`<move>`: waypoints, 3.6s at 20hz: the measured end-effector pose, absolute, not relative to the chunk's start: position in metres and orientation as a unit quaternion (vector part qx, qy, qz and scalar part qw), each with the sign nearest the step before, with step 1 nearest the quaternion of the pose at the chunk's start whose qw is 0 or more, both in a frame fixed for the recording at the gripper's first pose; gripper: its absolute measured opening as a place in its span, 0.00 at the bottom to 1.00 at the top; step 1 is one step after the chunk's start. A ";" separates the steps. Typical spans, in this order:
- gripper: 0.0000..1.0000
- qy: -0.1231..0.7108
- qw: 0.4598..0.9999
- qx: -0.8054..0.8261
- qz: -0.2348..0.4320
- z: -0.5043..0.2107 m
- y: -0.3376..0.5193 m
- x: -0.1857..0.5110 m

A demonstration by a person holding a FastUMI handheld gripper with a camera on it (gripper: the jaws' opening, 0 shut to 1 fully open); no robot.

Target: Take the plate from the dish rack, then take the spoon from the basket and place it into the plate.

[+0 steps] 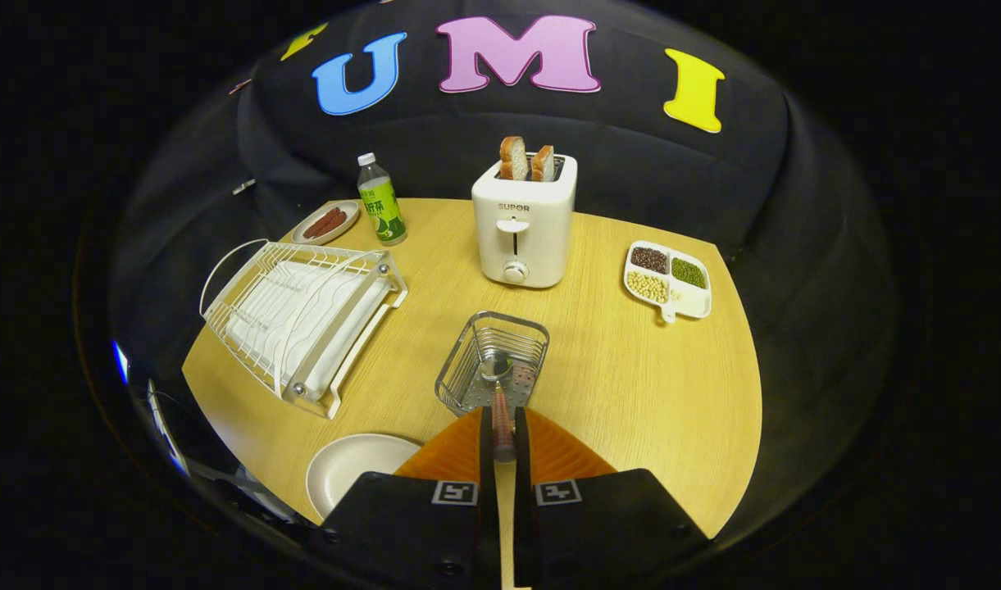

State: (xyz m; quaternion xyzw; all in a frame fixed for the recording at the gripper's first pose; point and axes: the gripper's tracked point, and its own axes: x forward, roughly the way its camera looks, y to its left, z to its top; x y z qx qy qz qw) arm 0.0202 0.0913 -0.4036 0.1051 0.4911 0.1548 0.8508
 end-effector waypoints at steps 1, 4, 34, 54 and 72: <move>0.11 0.489 0.852 0.103 0.155 -0.403 0.092 0.020; 0.11 0.489 0.852 0.102 0.154 -0.402 0.091 0.019; 0.08 0.411 0.891 0.096 0.167 -0.319 0.072 -0.006; 0.08 0.459 0.833 0.190 0.246 -0.355 0.162 -0.157; 0.87 0.488 0.827 0.196 0.200 -0.385 0.161 -0.152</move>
